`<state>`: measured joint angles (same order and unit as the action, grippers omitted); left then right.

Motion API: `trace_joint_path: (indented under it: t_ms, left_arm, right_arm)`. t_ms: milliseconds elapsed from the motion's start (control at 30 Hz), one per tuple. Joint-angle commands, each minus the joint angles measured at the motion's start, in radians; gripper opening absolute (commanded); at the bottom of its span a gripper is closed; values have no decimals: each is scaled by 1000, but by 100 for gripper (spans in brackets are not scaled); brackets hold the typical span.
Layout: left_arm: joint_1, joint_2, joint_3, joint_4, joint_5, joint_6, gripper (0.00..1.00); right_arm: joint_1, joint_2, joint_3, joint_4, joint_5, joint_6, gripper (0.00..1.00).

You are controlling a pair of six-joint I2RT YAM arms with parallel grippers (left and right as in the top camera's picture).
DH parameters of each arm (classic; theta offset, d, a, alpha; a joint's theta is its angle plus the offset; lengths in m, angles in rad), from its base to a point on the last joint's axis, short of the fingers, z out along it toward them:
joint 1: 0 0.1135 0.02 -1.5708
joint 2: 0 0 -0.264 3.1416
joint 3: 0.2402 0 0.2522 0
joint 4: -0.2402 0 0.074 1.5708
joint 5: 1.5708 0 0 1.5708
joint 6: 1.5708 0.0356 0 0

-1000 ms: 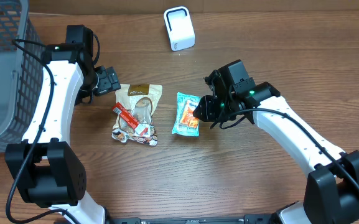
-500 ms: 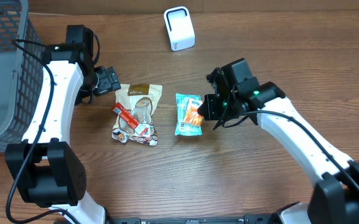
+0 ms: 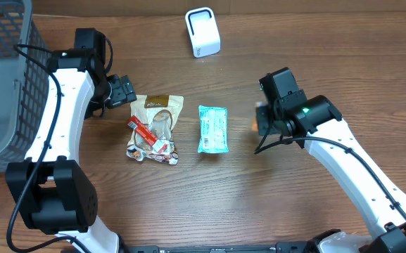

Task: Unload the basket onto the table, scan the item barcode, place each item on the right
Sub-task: 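Lower the right gripper and grasp the orange Kleenex packet, then lift the Kleenex packet and carry it rightward with the right gripper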

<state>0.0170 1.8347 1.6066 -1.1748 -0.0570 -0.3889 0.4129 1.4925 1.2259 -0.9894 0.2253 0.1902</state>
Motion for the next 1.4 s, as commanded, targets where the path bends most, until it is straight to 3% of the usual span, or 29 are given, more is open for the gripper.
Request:
trace_joint_path:
  t_ms: [0,367,767,1367]
  left_arm:
    - [1,-6,17,2,-5,15,100]
    - [0,-6,17,2,-5,15,100]
    - [1,-6,17,2,-5,15,100]
    - [2,-6,17,2,-5,15,100]
  right_arm:
    - [-5,-5,24,-19,232,-2,4]
    - [-3,141,-2,-138,431,76,4]
    - [0,381,-2,-211,520,103,4]
    - [1,425,-24,-188,518,102,4]
